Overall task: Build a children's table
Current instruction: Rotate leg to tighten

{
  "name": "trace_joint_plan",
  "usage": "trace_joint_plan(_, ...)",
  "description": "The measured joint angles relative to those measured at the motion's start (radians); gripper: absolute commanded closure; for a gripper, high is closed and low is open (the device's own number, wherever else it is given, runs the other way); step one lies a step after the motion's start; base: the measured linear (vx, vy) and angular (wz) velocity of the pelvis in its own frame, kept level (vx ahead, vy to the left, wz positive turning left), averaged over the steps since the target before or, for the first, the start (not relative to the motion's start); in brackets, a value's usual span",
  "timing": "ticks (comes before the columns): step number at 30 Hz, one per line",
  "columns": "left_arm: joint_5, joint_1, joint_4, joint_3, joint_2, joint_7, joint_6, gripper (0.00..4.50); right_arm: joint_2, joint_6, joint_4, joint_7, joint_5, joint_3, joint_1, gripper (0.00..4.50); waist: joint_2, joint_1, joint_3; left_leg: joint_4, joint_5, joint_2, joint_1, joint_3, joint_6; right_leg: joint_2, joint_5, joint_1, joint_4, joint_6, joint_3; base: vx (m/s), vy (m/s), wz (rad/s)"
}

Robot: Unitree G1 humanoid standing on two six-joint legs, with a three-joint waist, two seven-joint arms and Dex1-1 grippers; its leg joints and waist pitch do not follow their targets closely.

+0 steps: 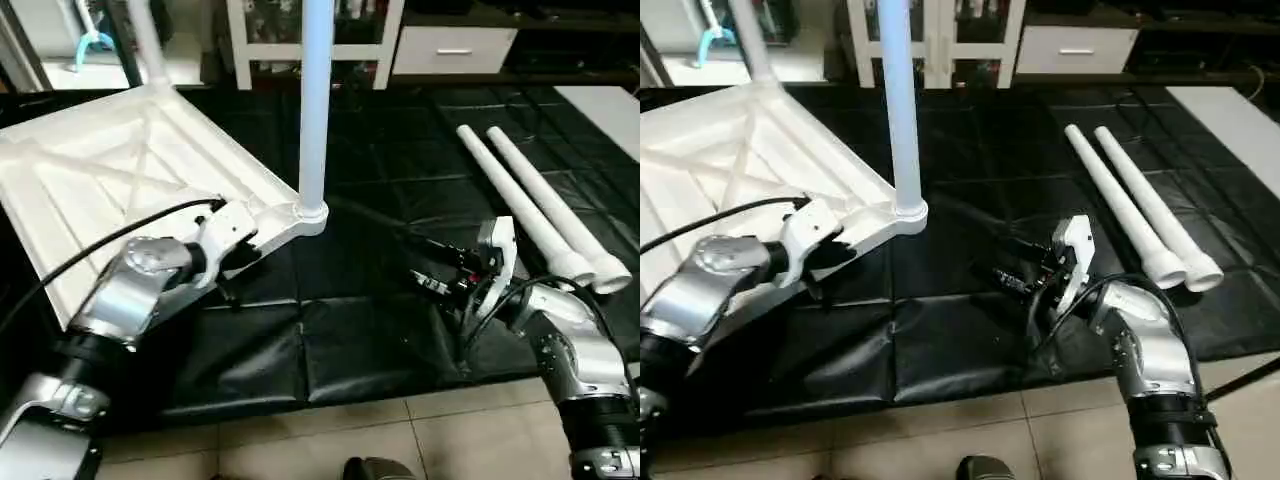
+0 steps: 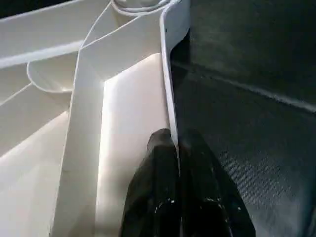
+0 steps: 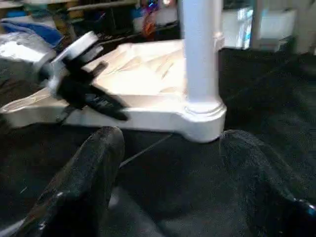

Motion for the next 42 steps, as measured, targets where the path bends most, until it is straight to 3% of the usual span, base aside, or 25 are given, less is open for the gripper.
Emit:
trace_joint_plan(4, -0.015, 0.025, 0.008, -0.009, 0.058, -0.075, -0.100, 4.50, 0.028, 0.021, -0.032, -0.012, 0.004, 0.000, 0.006, 1.13, 0.000, 0.004, 0.000, 0.000, 0.001, 0.000, -0.001, 0.003, 0.000, -0.001, 0.000, -0.003, -0.001, 0.000, 0.002, 0.000, 0.000, 0.00)
trace_joint_plan(10, -0.023, 0.025, 0.051, -0.007, 0.076, -0.159, -0.183, 4.50, 0.030, 0.030, -0.085, -0.004, 0.004, 0.034, 0.046, 1.13, 0.000, 0.027, 0.000, 0.001, -0.001, 0.000, 0.001, 0.008, -0.003, -0.003, 0.000, -0.002, 0.000, 0.000, 0.004, 0.000, 0.000, 0.00)
trace_joint_plan(16, -0.022, 0.004, 0.118, -0.008, 0.066, -0.184, -0.263, 4.50, 0.031, 0.025, -0.085, -0.014, 0.002, 0.041, 0.046, 1.13, -0.001, 0.030, 0.000, 0.002, 0.000, 0.000, 0.001, 0.010, -0.004, -0.004, 0.000, -0.001, 0.001, 0.000, 0.005, 0.000, 0.000, 0.00)
trace_joint_plan(21, 0.006, -0.040, 0.170, -0.028, 0.015, -0.168, -0.287, 4.50, 0.033, 0.025, -0.085, -0.026, 0.002, 0.041, 0.046, 1.13, 0.000, 0.057, -0.001, 0.004, 0.001, 0.000, 0.001, 0.013, -0.004, -0.006, 0.000, 0.002, 0.002, 0.000, 0.005, 0.000, 0.000, 0.00)
trace_joint_plan(25, 0.053, -0.094, 0.225, -0.053, -0.048, -0.087, -0.255, 4.50, 0.034, 0.025, -0.088, -0.034, 0.002, 0.046, 0.046, 1.13, 0.000, 0.068, -0.001, 0.004, 0.001, 0.000, 0.009, 0.028, -0.004, -0.016, 0.000, 0.010, 0.002, 0.000, 0.005, 0.000, 0.000, 0.00)
trace_joint_plan(27, 0.057, -0.126, 0.265, -0.049, -0.087, -0.047, -0.211, 4.50, 0.033, 0.025, -0.089, -0.039, 0.001, 0.046, 0.049, 1.13, 0.000, 0.068, -0.001, 0.006, 0.001, -0.001, 0.010, 0.029, -0.004, -0.019, 0.000, 0.013, 0.002, 0.000, 0.006, 0.000, 0.000, 0.00)
trace_joint_plan(32, 0.056, -0.182, 0.332, -0.019, -0.158, 0.044, -0.119, 4.50, 0.032, 0.023, -0.094, -0.046, -0.002, 0.048, 0.059, 1.13, -0.002, 0.048, -0.001, 0.010, 0.002, -0.001, 0.008, 0.029, -0.002, -0.020, 0.000, 0.012, 0.000, 0.000, 0.007, 0.000, 0.000, 0.00)
trace_joint_plan(38, 0.015, -0.254, 0.382, 0.038, -0.246, 0.120, 0.028, 4.50, 0.035, 0.021, -0.094, -0.056, -0.009, 0.053, 0.061, 1.13, -0.002, 0.045, 0.000, 0.012, 0.004, 0.000, -0.002, 0.028, 0.001, -0.019, 0.008, 0.002, 0.001, 0.001, 0.004, 0.000, 0.000, 0.00)
trace_joint_plan(40, -0.003, -0.265, 0.382, 0.050, -0.254, 0.120, 0.058, 3.95, 0.035, 0.020, -0.094, -0.060, -0.011, 0.053, 0.061, 0.98, -0.002, 0.046, 0.000, 0.012, 0.007, 0.000, -0.006, 0.028, 0.007, -0.019, 0.007, -0.003, 0.001, 0.002, 0.004, 0.000, 0.000, 0.00)
trace_joint_plan(42, -0.030, -0.274, 0.377, 0.077, -0.269, 0.127, 0.100, 3.95, 0.035, 0.018, -0.094, -0.068, -0.012, 0.053, 0.061, 0.98, -0.002, 0.049, 0.000, 0.013, 0.007, 0.000, -0.014, 0.028, 0.011, -0.019, 0.007, -0.011, 0.001, 0.002, 0.004, 0.000, 0.000, 0.00)
